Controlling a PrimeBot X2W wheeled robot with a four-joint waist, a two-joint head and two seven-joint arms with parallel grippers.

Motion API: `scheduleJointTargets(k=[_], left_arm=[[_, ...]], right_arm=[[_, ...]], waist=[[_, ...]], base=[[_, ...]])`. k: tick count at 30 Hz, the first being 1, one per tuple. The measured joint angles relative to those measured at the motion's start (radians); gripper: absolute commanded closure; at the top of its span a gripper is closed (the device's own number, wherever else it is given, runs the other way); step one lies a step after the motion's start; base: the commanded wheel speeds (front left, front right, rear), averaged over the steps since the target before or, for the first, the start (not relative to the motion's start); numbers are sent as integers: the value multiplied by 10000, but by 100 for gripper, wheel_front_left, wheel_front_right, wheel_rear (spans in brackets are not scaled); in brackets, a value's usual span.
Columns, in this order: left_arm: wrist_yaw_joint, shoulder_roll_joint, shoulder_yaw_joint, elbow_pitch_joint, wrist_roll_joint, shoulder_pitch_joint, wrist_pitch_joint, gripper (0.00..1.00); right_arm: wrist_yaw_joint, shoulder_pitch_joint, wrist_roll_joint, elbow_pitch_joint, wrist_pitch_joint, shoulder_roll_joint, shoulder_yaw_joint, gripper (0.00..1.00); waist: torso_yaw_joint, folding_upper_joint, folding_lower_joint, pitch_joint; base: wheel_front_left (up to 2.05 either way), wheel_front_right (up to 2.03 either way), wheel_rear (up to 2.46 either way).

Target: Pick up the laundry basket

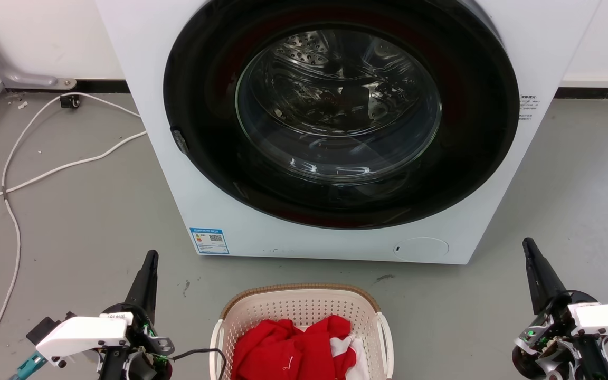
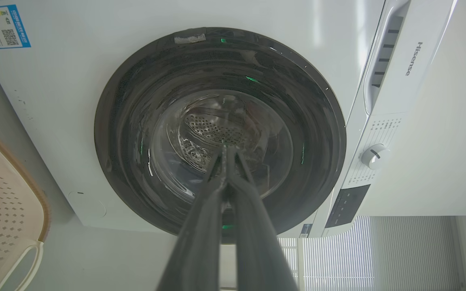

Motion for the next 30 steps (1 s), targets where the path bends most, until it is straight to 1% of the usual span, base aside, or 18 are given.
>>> scheduleJointTargets(k=[16,17,24,27,30], left_arm=[[0,-6,12,0,23,-2,2,100],[0,-6,12,0,23,-2,2,0],[17,-67,-58,343,81,398,-111,0],[17,-65,-38,217,360,398,-276,0],[19,-63,0,86,813,398,-412,0]], right_arm=[[0,0,0,0,0,0,0,100],[0,0,0,0,0,0,0,0],[-4,430,-82,370,-107,29,23,0],[-4,428,-334,295,-272,31,10,0],[-4,429,-882,134,-416,31,4,0]], waist=[[0,0,0,0],[0,0,0,0],[-1,0,0,3],[-1,0,0,8],[-2,0,0,17]], base=[[0,0,0],[0,0,0],[0,0,0],[0,0,0],[0,0,0]])
